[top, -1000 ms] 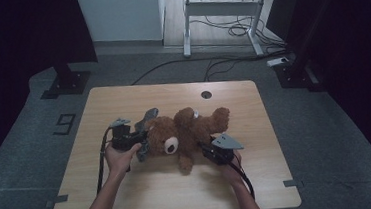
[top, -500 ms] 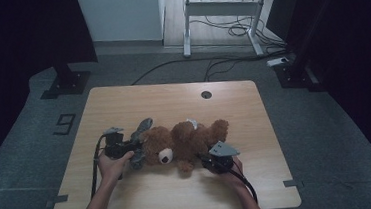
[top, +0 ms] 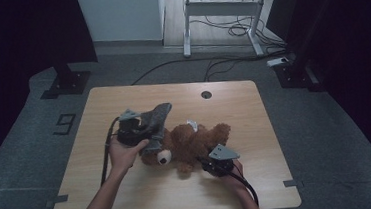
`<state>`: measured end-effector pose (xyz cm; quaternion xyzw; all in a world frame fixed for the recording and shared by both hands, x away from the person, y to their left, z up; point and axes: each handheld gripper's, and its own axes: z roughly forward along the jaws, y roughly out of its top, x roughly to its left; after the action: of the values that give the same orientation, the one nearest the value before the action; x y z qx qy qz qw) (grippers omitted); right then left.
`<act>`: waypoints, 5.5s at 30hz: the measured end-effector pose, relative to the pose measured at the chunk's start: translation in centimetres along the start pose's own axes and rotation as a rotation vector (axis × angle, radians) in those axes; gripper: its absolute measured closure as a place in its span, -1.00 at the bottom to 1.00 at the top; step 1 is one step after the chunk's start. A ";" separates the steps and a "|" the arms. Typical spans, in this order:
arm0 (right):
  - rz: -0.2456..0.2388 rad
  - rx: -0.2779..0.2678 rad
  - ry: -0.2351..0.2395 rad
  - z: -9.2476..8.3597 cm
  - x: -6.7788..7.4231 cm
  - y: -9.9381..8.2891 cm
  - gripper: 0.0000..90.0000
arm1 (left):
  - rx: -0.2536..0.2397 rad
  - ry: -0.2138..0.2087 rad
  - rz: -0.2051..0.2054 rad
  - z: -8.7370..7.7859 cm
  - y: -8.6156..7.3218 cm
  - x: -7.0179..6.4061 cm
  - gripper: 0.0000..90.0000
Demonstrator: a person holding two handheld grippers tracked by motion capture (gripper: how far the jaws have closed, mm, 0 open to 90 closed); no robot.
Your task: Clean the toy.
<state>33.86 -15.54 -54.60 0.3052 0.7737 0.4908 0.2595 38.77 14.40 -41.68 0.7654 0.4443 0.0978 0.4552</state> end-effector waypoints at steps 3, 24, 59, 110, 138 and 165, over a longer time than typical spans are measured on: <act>0.024 -0.015 0.009 -0.2 -0.1 -0.3 0.21 | 0.086 -0.007 -0.029 2.8 -0.7 0.3 0.63; 0.328 -0.091 -0.074 -4.7 -3.8 0.6 -0.38 | -0.022 -0.041 -0.005 1.0 -6.0 -0.8 0.70; 0.308 -0.065 -0.060 -3.7 -3.3 1.4 0.23 | -0.054 -0.125 0.064 1.9 -1.7 -6.6 0.66; 0.255 -0.075 -0.036 -3.7 -3.6 0.4 0.23 | -0.084 0.013 -0.011 -1.1 -1.3 0.4 0.64; 0.264 -0.072 -0.040 -3.7 -3.8 0.4 0.22 | -0.075 0.042 -0.034 -3.1 -3.5 2.8 0.66; 0.260 -0.080 -0.051 -3.5 -3.5 0.3 0.22 | 0.122 -0.107 0.312 8.9 1.9 -14.0 0.64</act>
<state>33.83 -20.06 -52.63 0.4045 0.7007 0.5428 0.2252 36.63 -2.12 -41.72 0.8553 0.3006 0.0992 0.4102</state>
